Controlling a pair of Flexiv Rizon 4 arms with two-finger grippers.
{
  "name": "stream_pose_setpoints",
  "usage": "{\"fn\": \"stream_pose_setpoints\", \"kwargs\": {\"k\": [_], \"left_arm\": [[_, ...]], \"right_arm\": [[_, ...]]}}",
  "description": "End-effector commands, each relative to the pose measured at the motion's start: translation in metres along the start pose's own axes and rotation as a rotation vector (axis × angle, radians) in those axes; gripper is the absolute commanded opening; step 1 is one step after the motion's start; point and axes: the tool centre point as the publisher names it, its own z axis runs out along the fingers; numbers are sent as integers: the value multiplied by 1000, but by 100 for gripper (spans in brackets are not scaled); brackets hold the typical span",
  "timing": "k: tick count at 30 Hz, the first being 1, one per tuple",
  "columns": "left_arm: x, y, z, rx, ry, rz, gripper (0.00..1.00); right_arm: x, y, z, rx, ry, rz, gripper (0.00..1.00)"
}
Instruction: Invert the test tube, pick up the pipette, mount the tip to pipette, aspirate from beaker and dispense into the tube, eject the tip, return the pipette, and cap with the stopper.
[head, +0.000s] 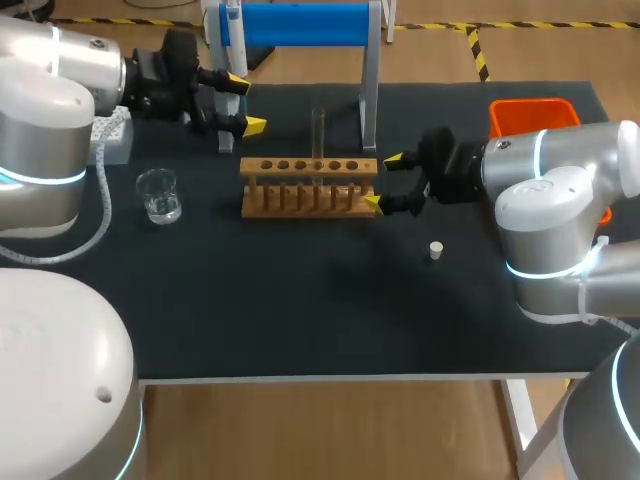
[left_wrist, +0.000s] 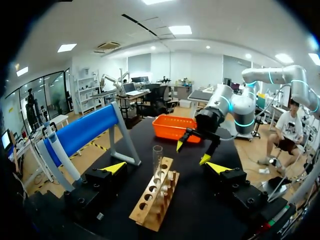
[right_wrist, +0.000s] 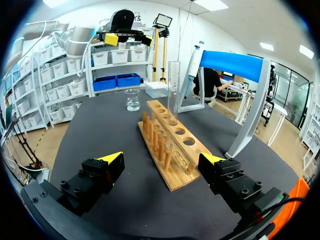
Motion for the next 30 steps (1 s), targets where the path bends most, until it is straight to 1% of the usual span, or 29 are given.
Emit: {"fn": "stream_pose_setpoints", "kwargs": {"k": [1, 9, 10, 12, 15, 20, 23, 24, 30], "left_arm": [[-10, 9, -14, -21, -33, -19, 100], [-46, 41, -75, -74, -170, -106, 100], [-50, 45, -83, -91, -191, -115, 100], [-57, 52, -98, -96, -219, -137, 100], [-67, 67, -121, -122, -272, -175, 100], [-78, 91, -152, -155, -380, -248, 100], [-85, 102, -172, -159, -484, -305, 100], [-86, 104, -176, -167, -511, -318, 100], [-86, 104, -176, -167, -511, -318, 100]], "right_arm": [[0, -1, 0, -1, 0, 0, 100], [0, -1, 0, -1, 0, 0, 100], [0, -1, 0, -1, 0, 0, 100], [0, -1, 0, -1, 0, 0, 100], [0, -1, 0, -1, 0, 0, 100], [0, -1, 0, -1, 0, 0, 100], [0, -1, 0, -1, 0, 0, 100], [0, -1, 0, -1, 0, 0, 100], [0, -1, 0, -1, 0, 0, 100]]}}
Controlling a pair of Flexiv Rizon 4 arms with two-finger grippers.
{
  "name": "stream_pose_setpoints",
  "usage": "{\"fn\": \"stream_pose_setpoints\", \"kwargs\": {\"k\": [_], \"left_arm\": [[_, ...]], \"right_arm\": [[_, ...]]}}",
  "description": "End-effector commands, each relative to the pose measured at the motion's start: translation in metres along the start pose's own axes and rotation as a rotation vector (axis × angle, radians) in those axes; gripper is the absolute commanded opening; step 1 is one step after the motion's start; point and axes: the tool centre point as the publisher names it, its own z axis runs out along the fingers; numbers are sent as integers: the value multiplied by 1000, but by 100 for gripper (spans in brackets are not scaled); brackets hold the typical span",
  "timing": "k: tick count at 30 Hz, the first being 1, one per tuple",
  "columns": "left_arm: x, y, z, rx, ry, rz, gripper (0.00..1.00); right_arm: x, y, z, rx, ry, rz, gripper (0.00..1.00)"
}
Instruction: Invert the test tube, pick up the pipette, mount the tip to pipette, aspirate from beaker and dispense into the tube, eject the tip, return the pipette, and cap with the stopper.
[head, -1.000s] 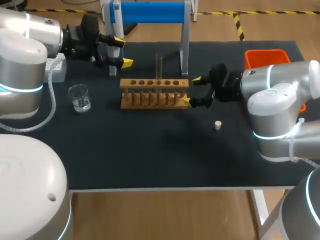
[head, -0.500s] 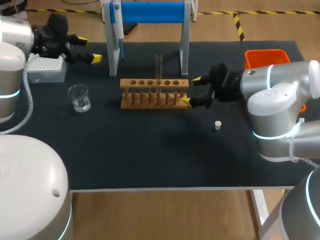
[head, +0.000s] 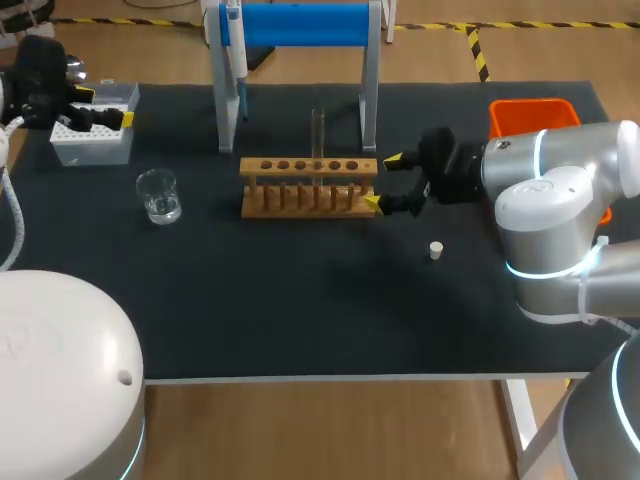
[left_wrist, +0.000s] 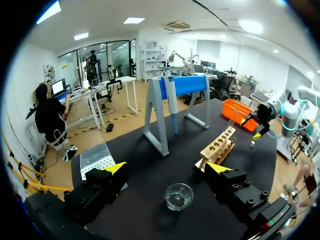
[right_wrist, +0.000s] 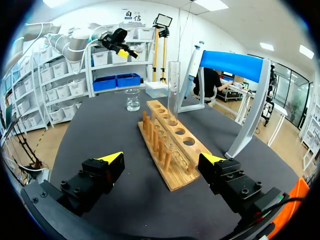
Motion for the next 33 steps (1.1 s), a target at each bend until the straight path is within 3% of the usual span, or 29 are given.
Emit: {"fn": "stream_pose_setpoints", "kwargs": {"k": [1, 21, 25, 33], "left_arm": [[4, 1, -6, 2, -9, -1, 100], [4, 1, -6, 2, -9, -1, 100], [-20, 14, -7, -31, -108, -37, 100], [-63, 33, -1, -37, -202, -125, 100]], "right_arm": [[0, -1, 0, -1, 0, 0, 100], [0, -1, 0, -1, 0, 0, 100], [0, -1, 0, -1, 0, 0, 100], [0, -1, 0, -1, 0, 0, 100]]}}
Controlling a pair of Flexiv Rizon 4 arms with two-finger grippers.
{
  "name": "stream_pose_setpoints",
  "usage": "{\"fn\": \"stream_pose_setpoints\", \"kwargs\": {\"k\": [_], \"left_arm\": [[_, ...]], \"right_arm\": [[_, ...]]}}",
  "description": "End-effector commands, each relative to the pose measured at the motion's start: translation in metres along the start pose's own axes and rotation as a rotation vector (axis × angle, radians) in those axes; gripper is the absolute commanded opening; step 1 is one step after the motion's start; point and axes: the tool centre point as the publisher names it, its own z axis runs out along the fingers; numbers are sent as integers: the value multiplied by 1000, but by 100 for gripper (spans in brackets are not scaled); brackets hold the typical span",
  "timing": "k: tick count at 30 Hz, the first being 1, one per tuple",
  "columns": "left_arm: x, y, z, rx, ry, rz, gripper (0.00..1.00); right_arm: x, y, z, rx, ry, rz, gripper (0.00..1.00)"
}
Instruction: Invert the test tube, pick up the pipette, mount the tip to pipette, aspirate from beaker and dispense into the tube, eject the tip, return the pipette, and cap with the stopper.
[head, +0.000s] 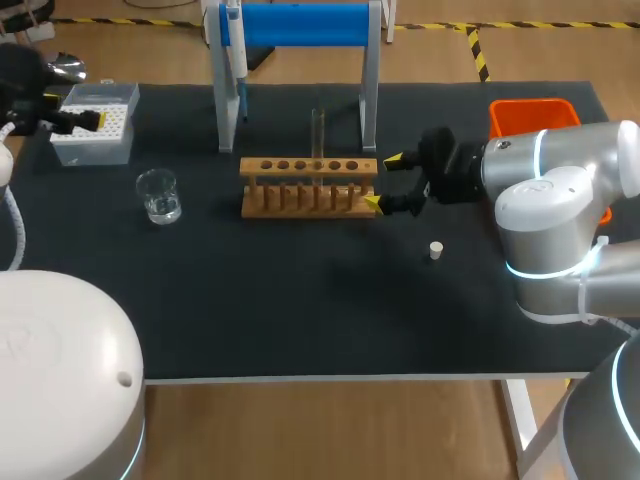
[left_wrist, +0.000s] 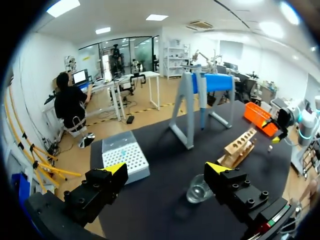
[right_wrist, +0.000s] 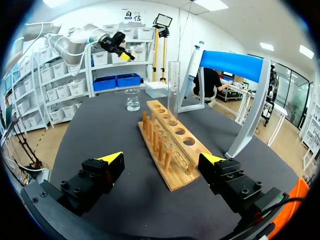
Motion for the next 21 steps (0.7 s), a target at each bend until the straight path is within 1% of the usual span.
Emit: {"fn": "stream_pose_setpoints", "kwargs": {"k": [1, 3, 4, 7, 13, 15, 17, 21], "left_arm": [[-17, 4, 19, -11, -31, -37, 100], [-25, 4, 28, -25, -51, -44, 100], [-27, 4, 33, -28, -44, -37, 100], [-36, 3, 50, -46, -74, -55, 100], [-55, 5, 81, -49, -166, -134, 100], [-62, 7, 89, -57, -211, -160, 100], [-66, 10, 95, -46, -235, -172, 100], [-74, 16, 105, -53, -266, -209, 100]], "right_arm": [[0, -1, 0, -1, 0, -1, 100], [0, -1, 0, -1, 0, -1, 100], [0, -1, 0, -1, 0, -1, 100], [0, -1, 0, -1, 0, -1, 100], [0, -1, 0, -1, 0, -1, 100], [0, -1, 0, -1, 0, -1, 100], [0, -1, 0, -1, 0, -1, 100], [0, -1, 0, -1, 0, -1, 100]]}}
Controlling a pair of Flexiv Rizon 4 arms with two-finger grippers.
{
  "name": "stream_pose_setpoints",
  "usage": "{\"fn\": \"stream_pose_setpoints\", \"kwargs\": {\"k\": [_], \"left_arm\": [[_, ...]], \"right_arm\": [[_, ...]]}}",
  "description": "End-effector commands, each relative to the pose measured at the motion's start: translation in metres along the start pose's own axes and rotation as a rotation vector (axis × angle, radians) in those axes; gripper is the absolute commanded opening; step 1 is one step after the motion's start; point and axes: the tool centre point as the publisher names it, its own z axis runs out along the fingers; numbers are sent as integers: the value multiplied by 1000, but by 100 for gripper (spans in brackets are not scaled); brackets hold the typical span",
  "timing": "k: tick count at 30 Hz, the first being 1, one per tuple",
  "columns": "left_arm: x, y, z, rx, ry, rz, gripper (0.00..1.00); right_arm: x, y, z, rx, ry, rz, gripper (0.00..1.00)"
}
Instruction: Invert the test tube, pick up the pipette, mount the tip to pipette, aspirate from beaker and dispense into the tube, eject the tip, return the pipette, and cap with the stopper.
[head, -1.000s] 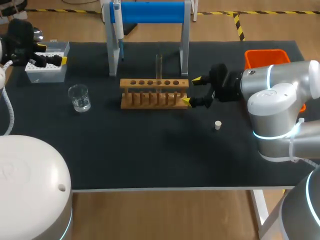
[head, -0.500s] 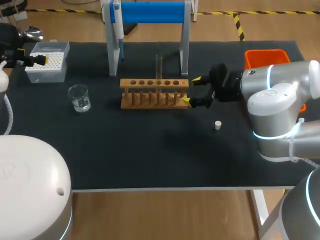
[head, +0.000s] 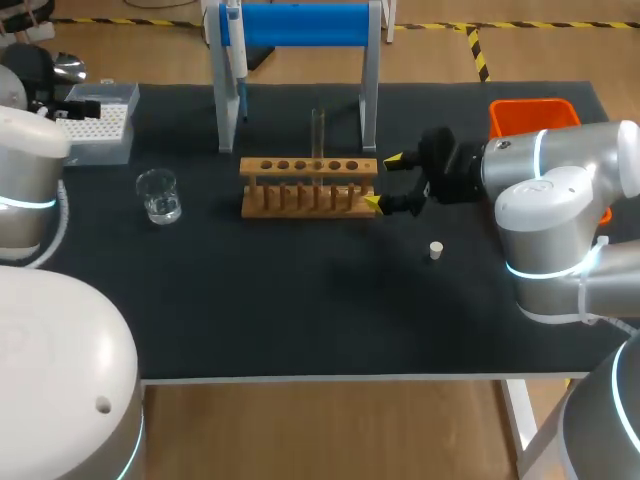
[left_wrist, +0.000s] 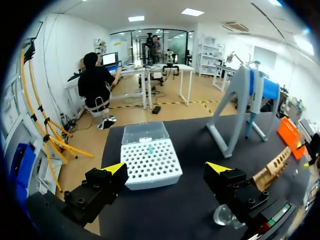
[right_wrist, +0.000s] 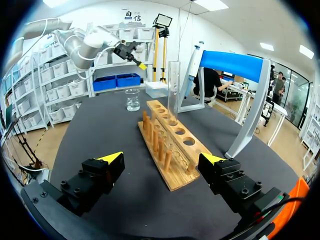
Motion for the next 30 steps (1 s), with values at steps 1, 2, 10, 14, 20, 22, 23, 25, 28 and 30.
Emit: {"fn": "stream_pose_setpoints", "kwargs": {"k": [1, 2, 10, 14, 20, 22, 23, 25, 28, 30], "left_arm": [[-2, 3, 35, -3, -62, -18, 100], [-3, 3, 37, -7, -73, -20, 100], [-4, 2, 54, -13, -80, -32, 71], [-5, 0, 61, -18, -81, -35, 67], [-9, -3, 70, -13, -87, -50, 67], [-10, -4, 72, -14, -96, -60, 67], [-11, -4, 74, -14, -96, -60, 67], [-12, -3, 77, -17, -100, -66, 67], [-14, -2, 80, -15, -105, -75, 58], [-15, -2, 83, -15, -106, -78, 59]], "right_arm": [[0, -1, 0, -1, 0, -1, 100], [0, -1, 0, -1, 0, -1, 100], [0, -1, 0, -1, 0, -1, 100], [0, -1, 0, -1, 0, -1, 100], [0, -1, 0, -1, 0, -1, 100], [0, -1, 0, -1, 0, -1, 100], [0, -1, 0, -1, 0, -1, 100], [0, -1, 0, -1, 0, -1, 100], [0, -1, 0, -1, 0, -1, 100], [0, -1, 0, -1, 0, -1, 100]]}}
